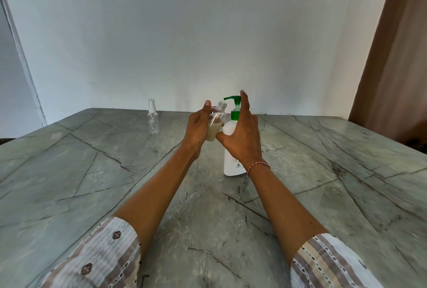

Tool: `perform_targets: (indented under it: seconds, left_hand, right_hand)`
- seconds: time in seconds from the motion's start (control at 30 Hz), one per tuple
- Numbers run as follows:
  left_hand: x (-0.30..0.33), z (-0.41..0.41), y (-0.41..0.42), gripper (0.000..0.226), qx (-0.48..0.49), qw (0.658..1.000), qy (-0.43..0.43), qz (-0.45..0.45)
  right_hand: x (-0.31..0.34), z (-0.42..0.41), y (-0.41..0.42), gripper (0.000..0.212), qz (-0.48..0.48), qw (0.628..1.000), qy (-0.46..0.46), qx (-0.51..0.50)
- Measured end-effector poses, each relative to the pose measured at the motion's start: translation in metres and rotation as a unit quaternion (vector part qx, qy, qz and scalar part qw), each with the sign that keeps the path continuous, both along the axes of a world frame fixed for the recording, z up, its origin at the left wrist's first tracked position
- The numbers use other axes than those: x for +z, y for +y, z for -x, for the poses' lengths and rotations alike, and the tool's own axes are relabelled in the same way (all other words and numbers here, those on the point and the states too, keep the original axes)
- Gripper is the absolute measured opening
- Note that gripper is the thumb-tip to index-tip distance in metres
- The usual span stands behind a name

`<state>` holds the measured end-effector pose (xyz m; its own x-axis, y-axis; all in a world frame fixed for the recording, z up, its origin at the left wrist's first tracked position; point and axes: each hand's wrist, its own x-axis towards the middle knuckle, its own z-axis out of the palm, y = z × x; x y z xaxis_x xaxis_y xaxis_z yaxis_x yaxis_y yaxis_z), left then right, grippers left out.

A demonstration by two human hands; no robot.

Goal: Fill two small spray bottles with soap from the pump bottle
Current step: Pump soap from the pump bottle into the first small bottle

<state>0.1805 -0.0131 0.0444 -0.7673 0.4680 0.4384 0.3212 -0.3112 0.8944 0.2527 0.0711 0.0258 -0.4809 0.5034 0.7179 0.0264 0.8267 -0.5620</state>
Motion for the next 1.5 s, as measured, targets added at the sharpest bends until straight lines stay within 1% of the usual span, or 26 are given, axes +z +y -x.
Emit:
perform_targets:
  seconds: [0.3, 0.4, 0.5, 0.7, 0.93, 1.1, 1.2, 1.37, 1.5]
  left_hand:
    - [0.0006, 0.0013, 0.0005, 0.035, -0.005, 1.000, 0.001, 0.006]
    - [0.0007, 0.0016, 0.0007, 0.035, -0.002, 1.000, 0.004, 0.011]
    - [0.0003, 0.0022, 0.0008, 0.036, 0.003, 1.000, -0.008, 0.013]
    - [-0.0004, 0.0012, 0.0018, 0.036, 0.001, 1.000, -0.012, 0.008]
    - [-0.0002, 0.0038, 0.0005, 0.036, 0.002, 1.000, -0.009, 0.005]
    - [-0.0012, 0.0044, 0.0008, 0.036, 0.000, 1.000, -0.012, 0.010]
    - [-0.0014, 0.0046, 0.0012, 0.036, 0.003, 1.000, -0.013, 0.010]
    - [-0.0022, 0.0037, 0.0018, 0.036, 0.001, 1.000, -0.012, 0.008]
    - [-0.0019, 0.0044, 0.0022, 0.036, 0.001, 1.000, -0.007, 0.013]
  right_hand:
    - [0.0007, -0.0001, -0.0017, 0.100, -0.006, 1.000, 0.001, 0.005]
    - [0.0001, -0.0004, -0.0024, 0.099, -0.007, 1.000, 0.005, 0.000]
    - [-0.0009, 0.0003, -0.0019, 0.099, -0.007, 1.000, 0.007, -0.003]
    - [-0.0003, 0.0002, -0.0015, 0.115, 0.003, 1.000, 0.005, 0.005]
    - [0.0007, 0.0020, -0.0010, 0.104, -0.002, 1.000, -0.009, 0.013]
    - [0.0019, -0.0007, -0.0032, 0.099, -0.003, 1.000, -0.003, 0.013]
    - [0.0019, -0.0007, -0.0033, 0.101, -0.001, 1.000, -0.006, 0.013]
    - [0.0035, -0.0008, -0.0022, 0.111, -0.009, 1.000, -0.014, 0.015]
    - [0.0031, -0.0016, -0.0011, 0.109, -0.004, 1.000, -0.013, 0.021]
